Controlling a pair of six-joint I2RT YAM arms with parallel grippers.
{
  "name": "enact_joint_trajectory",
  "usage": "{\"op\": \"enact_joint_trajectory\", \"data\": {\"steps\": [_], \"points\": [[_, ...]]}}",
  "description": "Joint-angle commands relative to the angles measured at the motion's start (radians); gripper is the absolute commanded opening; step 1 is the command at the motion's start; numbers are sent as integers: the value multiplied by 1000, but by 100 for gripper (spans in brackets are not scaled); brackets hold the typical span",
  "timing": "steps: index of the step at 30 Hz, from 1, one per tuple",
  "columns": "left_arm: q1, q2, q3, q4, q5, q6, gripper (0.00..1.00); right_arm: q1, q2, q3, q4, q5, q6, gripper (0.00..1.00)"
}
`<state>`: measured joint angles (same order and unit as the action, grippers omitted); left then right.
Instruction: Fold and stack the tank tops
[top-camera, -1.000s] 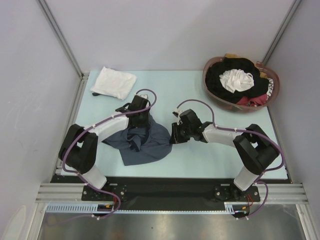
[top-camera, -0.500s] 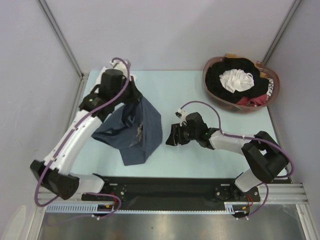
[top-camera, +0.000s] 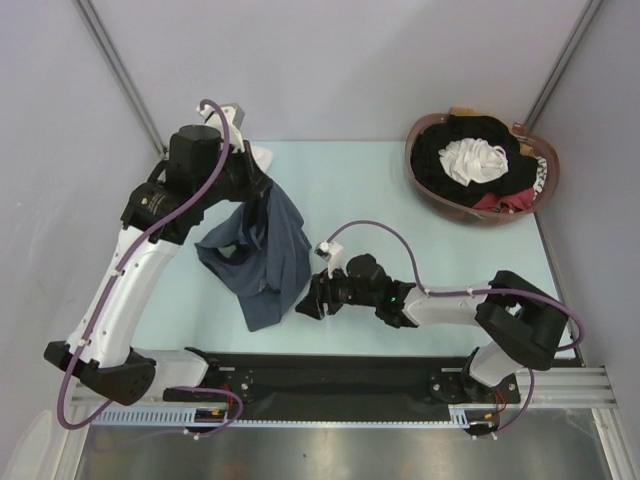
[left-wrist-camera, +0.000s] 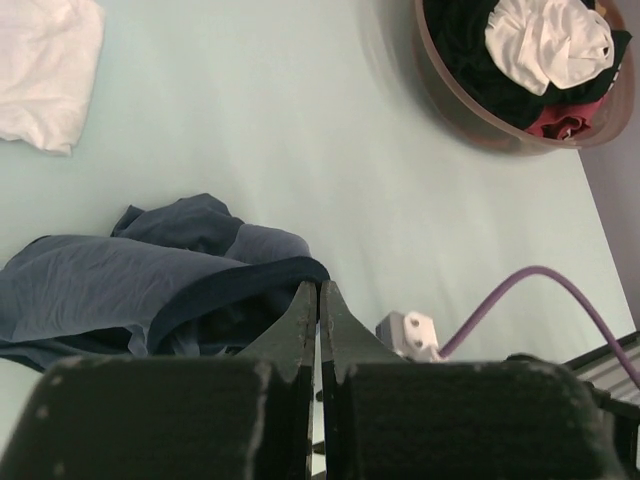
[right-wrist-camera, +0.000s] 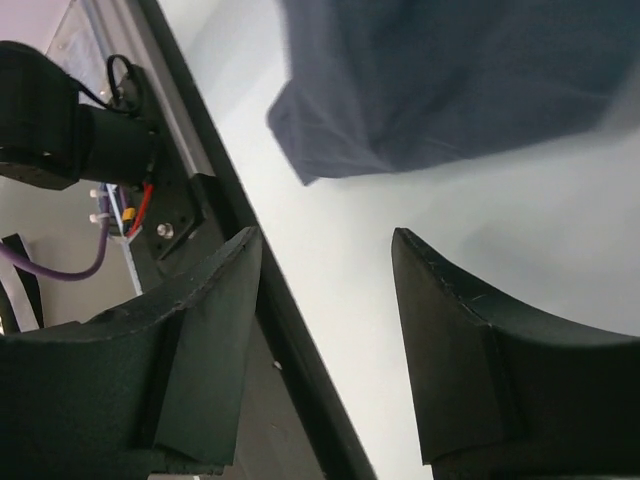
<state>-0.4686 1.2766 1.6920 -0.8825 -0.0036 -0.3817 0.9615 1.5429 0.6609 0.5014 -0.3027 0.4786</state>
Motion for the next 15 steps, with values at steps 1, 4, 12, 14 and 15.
{"op": "enact_joint_trajectory", "data": {"steps": [1,4,12,14,15], "points": [[2,1,74,-21,-39,23,0,72,49,35,123,146,21,59],[2,10,101,-30,-47,20,0,121,106,77,166,217,49,63],[4,32,167,-58,-64,21,0,186,319,282,69,472,90,65],[5,38,181,-65,-70,24,0,181,322,289,65,485,84,46],[5,38,199,-75,-73,24,0,178,306,281,63,485,75,32]]}}
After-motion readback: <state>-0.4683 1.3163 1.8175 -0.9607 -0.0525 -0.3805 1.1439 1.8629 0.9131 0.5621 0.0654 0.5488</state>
